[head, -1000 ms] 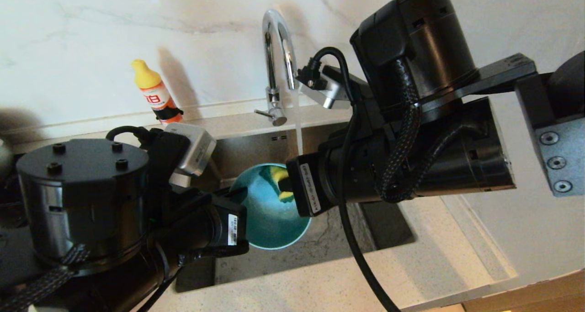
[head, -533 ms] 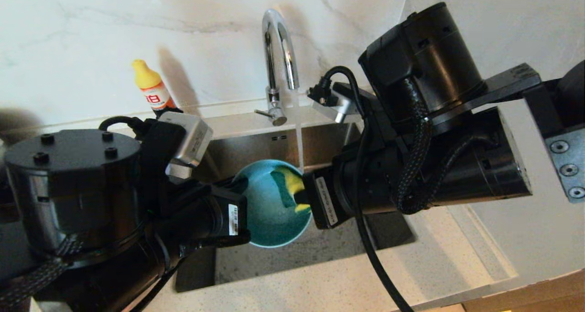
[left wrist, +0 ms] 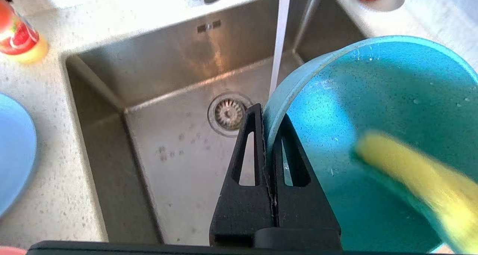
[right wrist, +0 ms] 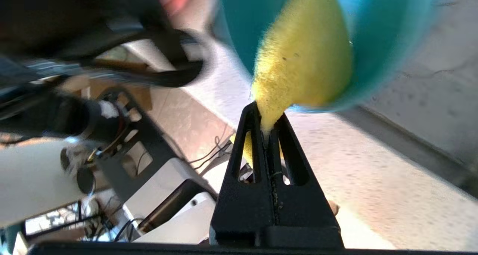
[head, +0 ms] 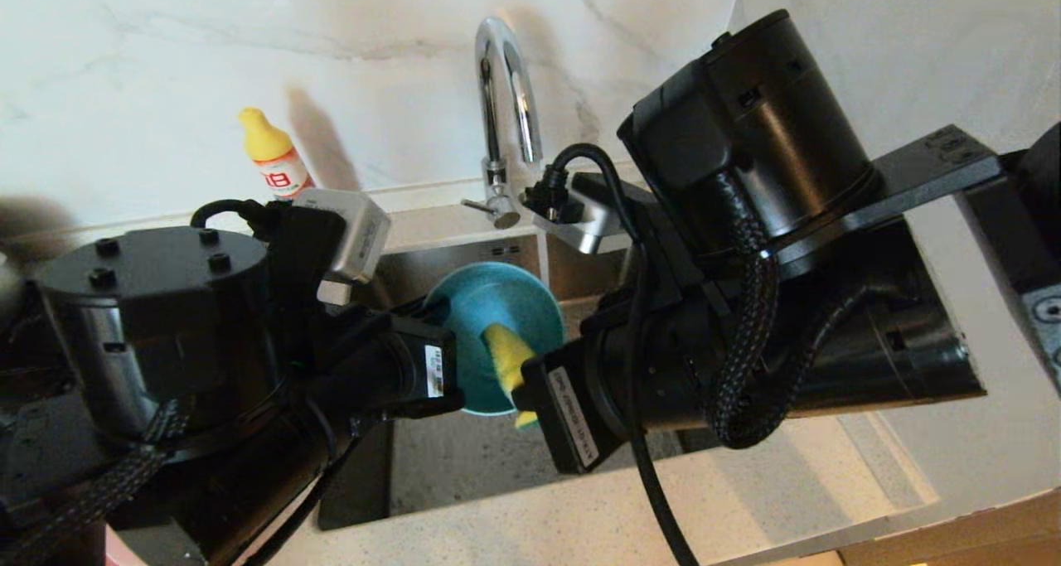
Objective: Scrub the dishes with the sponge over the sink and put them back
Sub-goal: Wipe the bowl
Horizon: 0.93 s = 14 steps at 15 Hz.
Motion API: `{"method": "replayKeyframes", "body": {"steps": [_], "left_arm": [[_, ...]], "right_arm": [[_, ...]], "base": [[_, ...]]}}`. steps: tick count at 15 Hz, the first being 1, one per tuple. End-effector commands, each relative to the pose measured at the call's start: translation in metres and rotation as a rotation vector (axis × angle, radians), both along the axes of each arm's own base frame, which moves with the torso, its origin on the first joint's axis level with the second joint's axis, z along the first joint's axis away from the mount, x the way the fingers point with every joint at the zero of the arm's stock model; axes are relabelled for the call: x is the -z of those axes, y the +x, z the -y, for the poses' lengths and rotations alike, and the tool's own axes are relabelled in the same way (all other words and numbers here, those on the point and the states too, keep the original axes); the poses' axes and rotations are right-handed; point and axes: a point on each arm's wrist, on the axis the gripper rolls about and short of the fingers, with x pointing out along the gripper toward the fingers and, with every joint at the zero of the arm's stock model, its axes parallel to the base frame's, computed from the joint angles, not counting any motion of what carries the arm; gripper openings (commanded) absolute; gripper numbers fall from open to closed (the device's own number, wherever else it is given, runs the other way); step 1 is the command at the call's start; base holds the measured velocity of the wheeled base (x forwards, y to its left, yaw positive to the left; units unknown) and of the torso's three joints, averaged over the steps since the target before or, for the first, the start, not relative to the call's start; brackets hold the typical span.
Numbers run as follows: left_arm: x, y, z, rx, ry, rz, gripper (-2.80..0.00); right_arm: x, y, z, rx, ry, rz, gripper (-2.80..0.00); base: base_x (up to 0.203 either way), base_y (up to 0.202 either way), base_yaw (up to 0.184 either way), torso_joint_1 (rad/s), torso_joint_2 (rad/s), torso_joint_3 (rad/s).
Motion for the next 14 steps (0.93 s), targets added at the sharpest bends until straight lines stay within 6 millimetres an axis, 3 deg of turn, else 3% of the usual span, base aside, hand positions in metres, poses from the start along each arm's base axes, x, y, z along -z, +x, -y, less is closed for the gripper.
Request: {"method": "replayKeyframes", "body": {"steps": [1, 7, 14], "left_arm": [[0.005, 0.002, 0.002, -0.003, 0.007, -0.006, -2.80], [0.000, 0.000, 0.001, -0.002, -0.014, 0.013, -2.80], [0.002, -0.001, -0.001, -0.004, -0.015, 0.008, -2.80]], "right_arm": [[0.004, -0.006, -0.008, -0.029, -0.011, -0.011, -2.80], [0.021, 0.000, -0.023, -0.041, -0.046, -0.038, -2.80], [0.009, 0.000, -0.029, -0.036, 0.010, -0.034, -2.80]], "base": [[0.000, 0.000, 0.000, 0.000, 0.00, 0.000], [0.000, 0.000, 0.000, 0.000, 0.00, 0.000], [0.000, 0.000, 0.000, 0.000, 0.00, 0.000]]}}
